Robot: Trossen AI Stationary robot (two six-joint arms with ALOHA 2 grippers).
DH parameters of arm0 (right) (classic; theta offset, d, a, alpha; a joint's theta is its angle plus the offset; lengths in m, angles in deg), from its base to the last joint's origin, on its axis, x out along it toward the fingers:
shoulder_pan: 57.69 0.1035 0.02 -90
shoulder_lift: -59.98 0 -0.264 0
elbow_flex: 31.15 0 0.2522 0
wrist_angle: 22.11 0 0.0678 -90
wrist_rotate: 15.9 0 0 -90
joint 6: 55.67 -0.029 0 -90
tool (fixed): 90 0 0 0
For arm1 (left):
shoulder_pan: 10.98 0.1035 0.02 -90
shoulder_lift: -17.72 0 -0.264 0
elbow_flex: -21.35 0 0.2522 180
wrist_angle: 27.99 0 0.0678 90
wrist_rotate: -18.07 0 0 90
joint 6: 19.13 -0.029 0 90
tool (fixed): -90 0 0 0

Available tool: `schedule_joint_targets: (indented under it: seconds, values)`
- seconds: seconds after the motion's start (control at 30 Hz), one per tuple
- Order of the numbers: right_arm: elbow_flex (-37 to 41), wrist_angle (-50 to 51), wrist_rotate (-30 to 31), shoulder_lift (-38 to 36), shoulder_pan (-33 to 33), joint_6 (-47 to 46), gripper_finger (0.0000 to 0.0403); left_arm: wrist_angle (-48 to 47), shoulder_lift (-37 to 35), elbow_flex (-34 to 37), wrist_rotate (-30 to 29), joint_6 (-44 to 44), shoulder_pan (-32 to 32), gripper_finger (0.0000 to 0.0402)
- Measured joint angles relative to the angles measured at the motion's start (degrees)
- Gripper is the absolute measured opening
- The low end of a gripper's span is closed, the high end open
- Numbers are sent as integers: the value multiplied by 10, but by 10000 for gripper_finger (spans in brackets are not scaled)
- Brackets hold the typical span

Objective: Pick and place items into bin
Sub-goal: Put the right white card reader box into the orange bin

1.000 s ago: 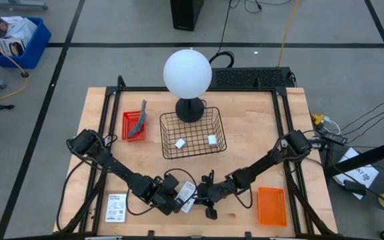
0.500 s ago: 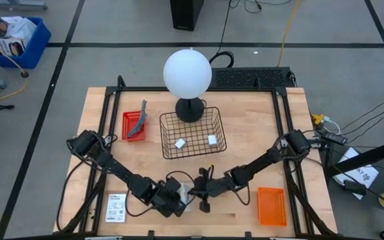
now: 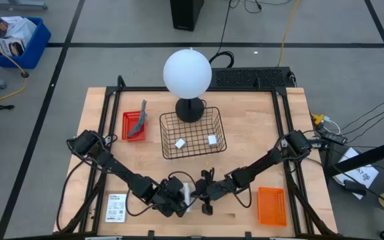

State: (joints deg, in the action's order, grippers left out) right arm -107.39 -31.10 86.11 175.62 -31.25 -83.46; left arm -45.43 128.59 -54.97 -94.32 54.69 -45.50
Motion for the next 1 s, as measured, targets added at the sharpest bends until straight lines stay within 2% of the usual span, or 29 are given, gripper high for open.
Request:
schedule_joint_targets:
  seconds: [0.7, 1.0]
  values:
    - [0, 9, -2, 0, 0, -1, 0, -3, -2, 0, -3, -1, 0, 7]
    - [0, 51, -2, -1, 1, 0, 0, -8, -2, 1, -2, -7, -3, 8]
